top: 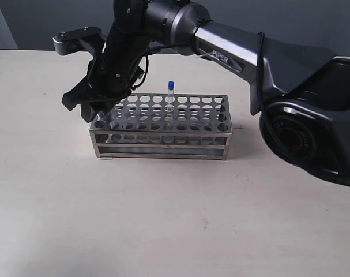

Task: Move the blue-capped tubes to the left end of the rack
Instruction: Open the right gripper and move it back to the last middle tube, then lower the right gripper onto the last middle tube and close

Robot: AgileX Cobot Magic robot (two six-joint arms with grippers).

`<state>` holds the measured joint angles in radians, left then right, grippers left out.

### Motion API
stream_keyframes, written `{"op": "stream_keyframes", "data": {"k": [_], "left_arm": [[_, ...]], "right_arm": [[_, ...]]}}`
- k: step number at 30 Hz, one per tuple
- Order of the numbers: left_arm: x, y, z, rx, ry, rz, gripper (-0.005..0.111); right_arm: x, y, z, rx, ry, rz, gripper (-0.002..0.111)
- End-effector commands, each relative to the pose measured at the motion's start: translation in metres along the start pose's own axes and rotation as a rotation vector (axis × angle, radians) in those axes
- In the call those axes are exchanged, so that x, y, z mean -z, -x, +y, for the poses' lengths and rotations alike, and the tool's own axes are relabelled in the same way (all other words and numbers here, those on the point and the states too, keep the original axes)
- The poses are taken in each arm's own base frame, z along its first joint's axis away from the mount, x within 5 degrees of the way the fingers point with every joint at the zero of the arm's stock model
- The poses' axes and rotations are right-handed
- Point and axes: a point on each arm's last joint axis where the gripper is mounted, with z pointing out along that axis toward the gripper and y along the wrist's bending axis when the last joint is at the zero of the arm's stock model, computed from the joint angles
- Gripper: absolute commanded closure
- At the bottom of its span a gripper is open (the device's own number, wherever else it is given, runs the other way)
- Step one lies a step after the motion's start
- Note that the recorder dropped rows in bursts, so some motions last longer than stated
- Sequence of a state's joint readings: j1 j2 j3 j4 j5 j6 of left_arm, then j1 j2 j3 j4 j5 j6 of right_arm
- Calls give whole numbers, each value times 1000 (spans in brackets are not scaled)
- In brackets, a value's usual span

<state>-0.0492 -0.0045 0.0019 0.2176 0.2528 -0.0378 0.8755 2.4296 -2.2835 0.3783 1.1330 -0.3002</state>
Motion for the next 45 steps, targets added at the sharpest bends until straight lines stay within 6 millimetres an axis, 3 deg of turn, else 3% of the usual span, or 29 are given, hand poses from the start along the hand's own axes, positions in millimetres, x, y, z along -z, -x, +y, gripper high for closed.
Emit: {"op": "stream_keyframes", "data": {"k": [1,4,13,25,33,36,41,45], "left_arm": [[0,2,0,-1,-6,-11,106],[0,2,0,-1,-6,-11,106],[0,2,0,-1,-6,-11,106],[0,2,0,-1,-6,-11,106],[0,2,0,-1,-6,-11,106],[0,2,0,-1,-6,-11,106],[0,2,0,-1,-6,-11,106],[0,2,0,-1,-6,-11,106]], "right_arm": [[7,-2,7,-8,40,26,71],[19,1,12,1,42,19,77],[53,6,23,23,40,-22,77],[69,6,14,33,-122,-12,77],[96,1,-25,-24,-470,6,77],[96,-7,-45,-82,-469,26,74],[97,-19,-71,-142,-484,61,54],[93,-26,-79,-190,-473,79,54]]}}
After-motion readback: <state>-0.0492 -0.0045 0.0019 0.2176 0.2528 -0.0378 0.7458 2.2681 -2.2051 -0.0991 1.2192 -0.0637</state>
